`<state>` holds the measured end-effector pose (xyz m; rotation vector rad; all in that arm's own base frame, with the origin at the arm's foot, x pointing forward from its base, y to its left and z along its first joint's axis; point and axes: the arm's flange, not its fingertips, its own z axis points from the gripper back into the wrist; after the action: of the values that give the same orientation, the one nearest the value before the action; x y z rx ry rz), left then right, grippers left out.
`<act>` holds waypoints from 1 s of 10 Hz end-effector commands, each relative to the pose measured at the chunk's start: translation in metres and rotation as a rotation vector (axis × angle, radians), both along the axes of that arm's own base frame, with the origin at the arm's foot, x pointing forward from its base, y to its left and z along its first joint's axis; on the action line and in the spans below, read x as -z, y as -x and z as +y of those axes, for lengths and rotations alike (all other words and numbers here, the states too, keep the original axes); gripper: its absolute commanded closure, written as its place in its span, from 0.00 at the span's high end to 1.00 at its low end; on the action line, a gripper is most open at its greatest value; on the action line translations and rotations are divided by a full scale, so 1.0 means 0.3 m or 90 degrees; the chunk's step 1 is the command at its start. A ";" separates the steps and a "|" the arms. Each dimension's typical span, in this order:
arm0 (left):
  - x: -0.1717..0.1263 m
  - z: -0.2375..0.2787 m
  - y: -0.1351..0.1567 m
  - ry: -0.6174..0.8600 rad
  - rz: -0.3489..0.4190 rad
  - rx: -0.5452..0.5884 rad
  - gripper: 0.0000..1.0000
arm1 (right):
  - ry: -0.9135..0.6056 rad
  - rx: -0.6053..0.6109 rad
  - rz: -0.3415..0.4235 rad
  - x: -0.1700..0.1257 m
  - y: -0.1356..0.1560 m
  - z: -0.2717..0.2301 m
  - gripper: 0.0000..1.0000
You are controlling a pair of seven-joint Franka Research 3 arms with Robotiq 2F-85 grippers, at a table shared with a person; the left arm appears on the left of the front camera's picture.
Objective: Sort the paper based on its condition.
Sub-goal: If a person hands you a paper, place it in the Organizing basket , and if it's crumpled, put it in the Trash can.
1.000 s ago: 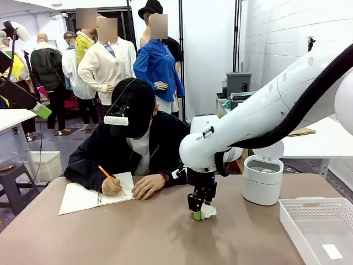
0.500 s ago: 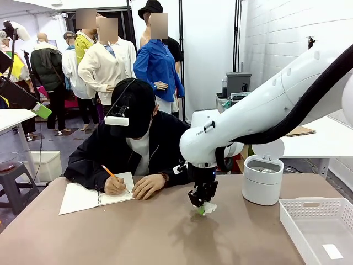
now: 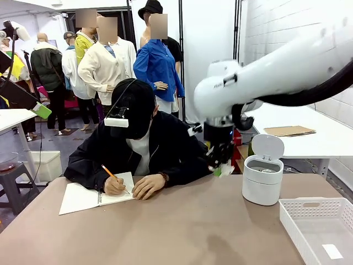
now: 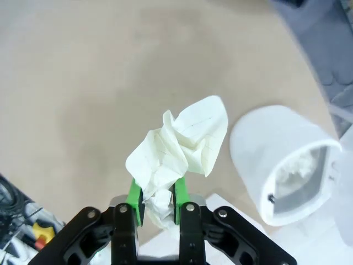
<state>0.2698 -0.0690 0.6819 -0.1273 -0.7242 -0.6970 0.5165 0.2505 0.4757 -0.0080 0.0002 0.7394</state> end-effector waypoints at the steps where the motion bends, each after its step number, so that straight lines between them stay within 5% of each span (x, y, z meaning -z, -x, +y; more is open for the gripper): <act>1: -0.001 -0.001 0.001 -0.002 0.001 -0.001 1.00 | 0.033 0.007 -0.024 -0.055 -0.065 -0.056 0.26; 5: -0.001 -0.001 0.001 -0.002 0.001 -0.001 1.00 | 0.178 0.035 -0.101 -0.082 -0.144 -0.183 0.26; 10: -0.001 -0.001 0.001 -0.002 0.001 -0.001 1.00 | 0.210 0.095 -0.107 -0.042 -0.145 -0.285 0.26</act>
<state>0.2698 -0.0690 0.6819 -0.1273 -0.7242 -0.6971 0.5644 0.1710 0.4931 -0.3538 -0.0333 0.6180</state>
